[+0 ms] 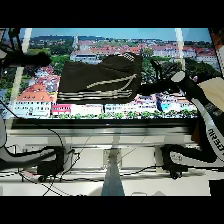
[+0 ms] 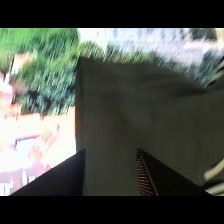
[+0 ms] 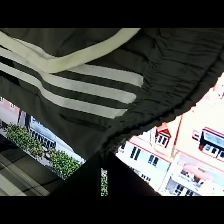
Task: Fold the clothes and pants, and hang the long-sleeved shirts on hangers.
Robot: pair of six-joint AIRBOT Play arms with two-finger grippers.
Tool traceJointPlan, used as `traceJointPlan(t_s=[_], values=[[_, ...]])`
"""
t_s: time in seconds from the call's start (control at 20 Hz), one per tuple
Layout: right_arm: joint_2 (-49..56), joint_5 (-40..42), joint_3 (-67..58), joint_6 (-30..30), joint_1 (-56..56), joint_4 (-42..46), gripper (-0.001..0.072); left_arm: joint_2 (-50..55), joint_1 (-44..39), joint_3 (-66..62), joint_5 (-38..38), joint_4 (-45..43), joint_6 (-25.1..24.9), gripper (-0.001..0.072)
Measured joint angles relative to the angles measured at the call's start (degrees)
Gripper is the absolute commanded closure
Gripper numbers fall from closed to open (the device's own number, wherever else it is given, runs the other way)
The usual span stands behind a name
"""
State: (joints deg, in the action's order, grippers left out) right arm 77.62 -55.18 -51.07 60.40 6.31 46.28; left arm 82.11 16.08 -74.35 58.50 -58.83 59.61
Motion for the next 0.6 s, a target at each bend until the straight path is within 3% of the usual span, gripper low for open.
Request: traceJointPlan(t_s=[0.05, 0.15, 0.35, 0.6], values=[[0.0, 0.2, 0.1, 0.0, 0.1, 0.0, 0.0692, 0.3, 2.1, 1.5, 2.8, -0.3, 0.0, 0.0301], [0.0, 0.7, 0.2, 0.0, 0.3, 0.0, 0.0692, 0.6, 5.8, 5.5, 7.1, -0.3, 0.0, 0.0112], [0.0, 1.5, 0.2, 0.0, 0.4, 0.0, 0.0692, 1.2, 9.8, 14.9, 12.0, 1.9, -2.1, 0.0106], [0.0, 2.3, 0.2, 0.0, 0.4, -0.2, 0.0692, 3.7, 9.6, 19.9, 11.2, 5.4, -5.4, 0.0107]])
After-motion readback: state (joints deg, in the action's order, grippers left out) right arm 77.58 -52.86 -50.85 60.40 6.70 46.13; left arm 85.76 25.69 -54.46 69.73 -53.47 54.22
